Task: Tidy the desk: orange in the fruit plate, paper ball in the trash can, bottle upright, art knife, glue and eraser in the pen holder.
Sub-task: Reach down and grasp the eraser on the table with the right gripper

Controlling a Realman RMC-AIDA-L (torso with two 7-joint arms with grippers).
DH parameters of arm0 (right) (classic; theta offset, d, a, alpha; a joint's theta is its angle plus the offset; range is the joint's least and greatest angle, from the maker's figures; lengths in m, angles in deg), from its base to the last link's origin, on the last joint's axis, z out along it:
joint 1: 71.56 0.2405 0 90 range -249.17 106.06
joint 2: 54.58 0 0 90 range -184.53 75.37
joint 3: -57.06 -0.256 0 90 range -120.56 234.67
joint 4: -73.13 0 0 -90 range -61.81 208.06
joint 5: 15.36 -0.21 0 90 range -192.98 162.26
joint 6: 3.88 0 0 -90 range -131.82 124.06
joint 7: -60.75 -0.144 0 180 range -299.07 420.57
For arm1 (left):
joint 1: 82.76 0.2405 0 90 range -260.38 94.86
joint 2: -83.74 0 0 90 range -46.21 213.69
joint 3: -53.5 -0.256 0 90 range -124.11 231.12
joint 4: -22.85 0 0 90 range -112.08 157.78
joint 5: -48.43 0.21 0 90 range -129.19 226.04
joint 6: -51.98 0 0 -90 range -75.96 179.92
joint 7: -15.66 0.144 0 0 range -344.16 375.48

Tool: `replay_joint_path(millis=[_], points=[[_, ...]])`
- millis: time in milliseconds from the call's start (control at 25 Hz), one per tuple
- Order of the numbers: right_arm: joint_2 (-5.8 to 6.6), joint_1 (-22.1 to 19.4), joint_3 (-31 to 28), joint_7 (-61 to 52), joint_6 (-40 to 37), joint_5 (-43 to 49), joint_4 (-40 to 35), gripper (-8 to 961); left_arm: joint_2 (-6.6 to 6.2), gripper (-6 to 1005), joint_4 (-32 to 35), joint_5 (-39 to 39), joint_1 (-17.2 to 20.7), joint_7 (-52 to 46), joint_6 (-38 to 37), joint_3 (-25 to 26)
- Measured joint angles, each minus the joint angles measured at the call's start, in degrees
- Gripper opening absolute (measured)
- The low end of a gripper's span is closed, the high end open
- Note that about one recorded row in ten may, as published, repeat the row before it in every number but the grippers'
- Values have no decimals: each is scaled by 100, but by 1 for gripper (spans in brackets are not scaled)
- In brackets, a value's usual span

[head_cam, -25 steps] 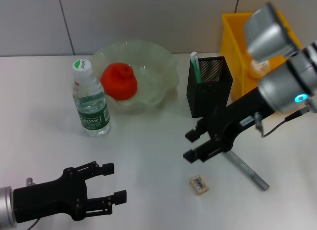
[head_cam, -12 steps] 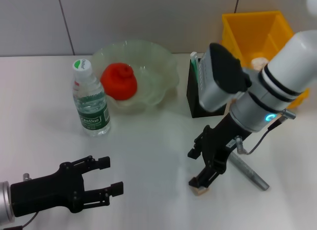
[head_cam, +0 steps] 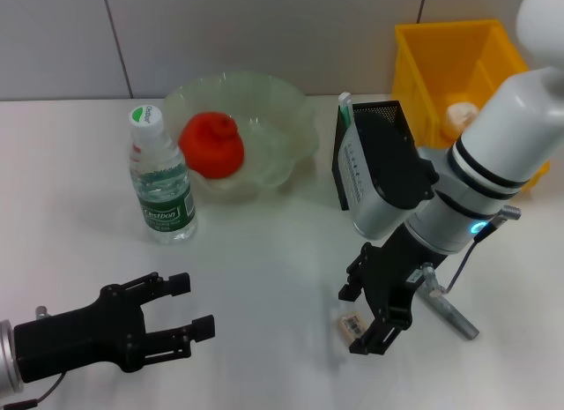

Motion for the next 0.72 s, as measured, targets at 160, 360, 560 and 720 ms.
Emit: replay_joint_path(millis=[160,360,560,720], points=[[0,-6,122,112,51,-9,-20,721,0,864,-1,-20,-1,-38,13,-1],[-10,-87,726,168,351,-265,-75,699,0,864,0,-84,8,-51,20,-1],[-9,-112,993,169,443,-396,-122,676,0,864,0,-129,24,-65,25,-1],[-10,-119,1065,171,455,-408,-138,658,0,864,0,-154,35,-67,26,-1]])
